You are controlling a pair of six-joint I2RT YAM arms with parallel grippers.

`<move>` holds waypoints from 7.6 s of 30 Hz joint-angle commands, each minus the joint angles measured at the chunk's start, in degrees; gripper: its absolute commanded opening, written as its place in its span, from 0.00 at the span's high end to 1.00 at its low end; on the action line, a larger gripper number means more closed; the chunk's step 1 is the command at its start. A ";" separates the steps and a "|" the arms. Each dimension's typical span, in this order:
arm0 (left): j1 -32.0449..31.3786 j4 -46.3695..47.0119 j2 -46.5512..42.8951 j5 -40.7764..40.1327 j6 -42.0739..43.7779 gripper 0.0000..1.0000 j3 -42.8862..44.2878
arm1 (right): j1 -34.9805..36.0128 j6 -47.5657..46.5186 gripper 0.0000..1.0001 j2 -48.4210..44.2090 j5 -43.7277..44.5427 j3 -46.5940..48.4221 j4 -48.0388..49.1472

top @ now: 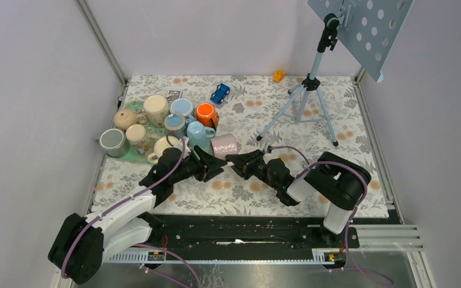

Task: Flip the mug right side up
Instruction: Turn over the cup on the tray, then place the cup at the center of the board, then turn over the cup on the tray.

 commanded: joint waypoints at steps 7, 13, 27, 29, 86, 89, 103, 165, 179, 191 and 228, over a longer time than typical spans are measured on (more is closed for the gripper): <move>0.45 9.74 2.45 0.89 -2.42 0.57 1.17 | -0.30 1.07 1.00 -2.35 -0.29 4.48 12.67; 0.45 11.30 2.91 0.24 -2.50 0.59 1.61 | -0.31 2.27 1.00 -3.39 -0.23 4.16 13.23; 0.57 16.38 4.95 -0.22 -4.22 0.62 0.61 | -0.32 1.88 1.00 -6.46 -0.22 3.34 12.31; 0.53 16.85 4.96 -0.17 -4.41 0.63 0.58 | -0.34 1.84 1.00 -6.35 -0.29 3.23 12.44; -8.52 -9.27 14.77 -11.91 30.42 1.00 22.52 | -1.25 -50.71 0.00 -59.21 20.42 19.61 -96.10; -11.13 -12.63 17.24 -18.08 34.01 1.00 25.68 | -1.32 -53.84 0.00 -60.56 22.72 23.45 -100.22; -15.02 -14.96 28.16 -32.23 43.51 1.00 31.97 | -1.25 -63.72 0.00 -63.32 24.97 30.92 -105.73; -7.03 -24.44 41.87 -25.10 51.82 0.01 56.81 | -1.26 -65.49 0.00 -70.19 24.14 27.72 -111.19; -3.47 -39.17 13.83 -37.04 46.42 0.01 40.22 | -1.25 -69.68 0.00 -61.88 14.89 25.78 -106.73; 5.89 -45.22 9.22 -37.26 48.08 0.01 38.18 | -1.30 -71.85 0.00 -55.21 9.59 25.16 -102.09; 1.34 -55.41 44.46 -58.54 14.65 0.01 59.39 | -1.30 -72.92 0.00 -55.09 4.83 26.25 -101.30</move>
